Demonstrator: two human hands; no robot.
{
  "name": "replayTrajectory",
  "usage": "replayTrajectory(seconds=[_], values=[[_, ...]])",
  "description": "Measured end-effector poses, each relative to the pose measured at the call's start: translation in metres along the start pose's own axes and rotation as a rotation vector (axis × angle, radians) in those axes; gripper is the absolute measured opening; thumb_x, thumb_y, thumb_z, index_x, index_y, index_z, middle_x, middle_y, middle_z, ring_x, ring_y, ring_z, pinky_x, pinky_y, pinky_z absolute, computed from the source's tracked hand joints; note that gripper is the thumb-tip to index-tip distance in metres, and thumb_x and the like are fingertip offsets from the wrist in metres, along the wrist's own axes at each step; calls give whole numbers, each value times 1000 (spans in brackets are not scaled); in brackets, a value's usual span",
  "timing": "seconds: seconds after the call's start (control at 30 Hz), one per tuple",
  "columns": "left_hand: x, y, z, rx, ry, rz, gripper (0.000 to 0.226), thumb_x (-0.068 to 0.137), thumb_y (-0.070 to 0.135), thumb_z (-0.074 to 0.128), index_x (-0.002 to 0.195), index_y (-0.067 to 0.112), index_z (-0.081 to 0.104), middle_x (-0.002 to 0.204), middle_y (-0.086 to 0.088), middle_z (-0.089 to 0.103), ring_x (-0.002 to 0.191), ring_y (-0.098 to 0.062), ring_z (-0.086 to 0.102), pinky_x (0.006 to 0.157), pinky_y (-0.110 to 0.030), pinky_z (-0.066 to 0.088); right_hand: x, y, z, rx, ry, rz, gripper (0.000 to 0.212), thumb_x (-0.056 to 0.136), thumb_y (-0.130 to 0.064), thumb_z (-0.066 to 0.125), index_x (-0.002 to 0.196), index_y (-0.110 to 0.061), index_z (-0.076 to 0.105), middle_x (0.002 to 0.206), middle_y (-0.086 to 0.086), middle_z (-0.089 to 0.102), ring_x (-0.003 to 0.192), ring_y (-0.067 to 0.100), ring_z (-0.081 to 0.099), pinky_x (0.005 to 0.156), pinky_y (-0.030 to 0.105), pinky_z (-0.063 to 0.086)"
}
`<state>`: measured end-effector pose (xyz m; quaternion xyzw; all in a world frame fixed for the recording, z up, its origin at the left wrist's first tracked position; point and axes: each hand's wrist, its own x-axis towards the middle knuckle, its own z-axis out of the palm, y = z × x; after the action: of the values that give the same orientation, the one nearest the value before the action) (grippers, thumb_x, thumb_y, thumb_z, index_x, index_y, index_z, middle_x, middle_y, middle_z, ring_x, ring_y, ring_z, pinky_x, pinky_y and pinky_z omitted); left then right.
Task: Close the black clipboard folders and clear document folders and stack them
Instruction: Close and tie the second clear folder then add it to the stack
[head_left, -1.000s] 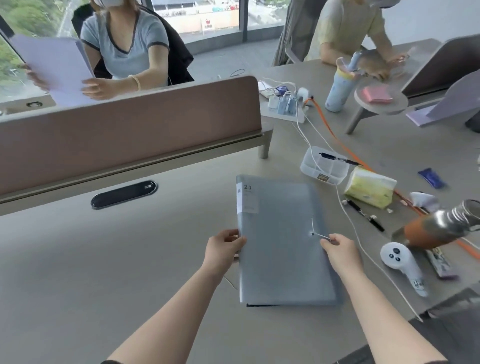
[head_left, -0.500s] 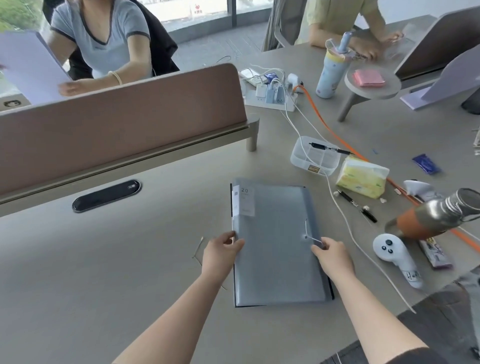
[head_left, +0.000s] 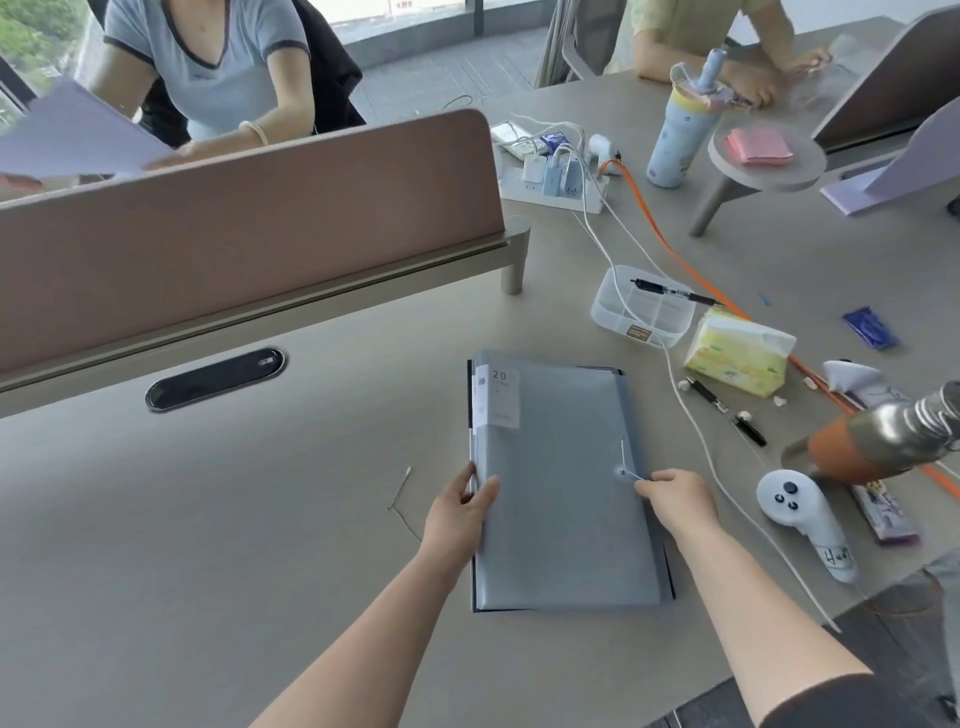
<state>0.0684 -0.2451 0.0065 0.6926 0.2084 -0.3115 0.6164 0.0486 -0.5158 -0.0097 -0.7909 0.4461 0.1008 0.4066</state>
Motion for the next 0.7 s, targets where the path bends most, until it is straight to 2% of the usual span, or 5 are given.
replayTrajectory(seconds=[0.07,0.13,0.23,0.47,0.7], values=[[3,-3,-3,-13,-6,-3,85,65,64,69,142,36,47,114,1,73,96,-17,73,93,-45,56,2,0,2,34,-4,20,35,78,-8,69,106,13,64,110,28,68,98,43,63,86,45,49],[4,-5,-6,-31,-13,1,91,60,67,70,142,37,46,118,-1,71,98,-18,73,93,-46,56,2,-1,1,77,-25,55,44,72,-7,68,108,17,59,87,32,64,68,34,52,69,38,43],[6,-5,-13,-52,-10,13,79,71,58,72,142,34,46,114,-3,73,96,-19,74,92,-47,56,5,-2,5,117,-73,118,47,65,-6,66,105,17,57,71,8,46,71,20,39,70,33,31],[4,-10,-48,-82,52,31,58,90,38,67,143,28,46,108,-2,75,92,-18,74,90,-42,58,0,-19,36,103,-141,80,27,70,-1,69,97,1,70,68,6,57,74,25,52,69,33,39],[-16,-22,-111,-109,138,48,54,93,37,63,143,28,46,103,3,75,77,-4,74,66,-26,57,-28,-53,89,66,-264,-7,27,73,-2,70,101,-2,69,75,5,61,78,25,55,71,33,41]])
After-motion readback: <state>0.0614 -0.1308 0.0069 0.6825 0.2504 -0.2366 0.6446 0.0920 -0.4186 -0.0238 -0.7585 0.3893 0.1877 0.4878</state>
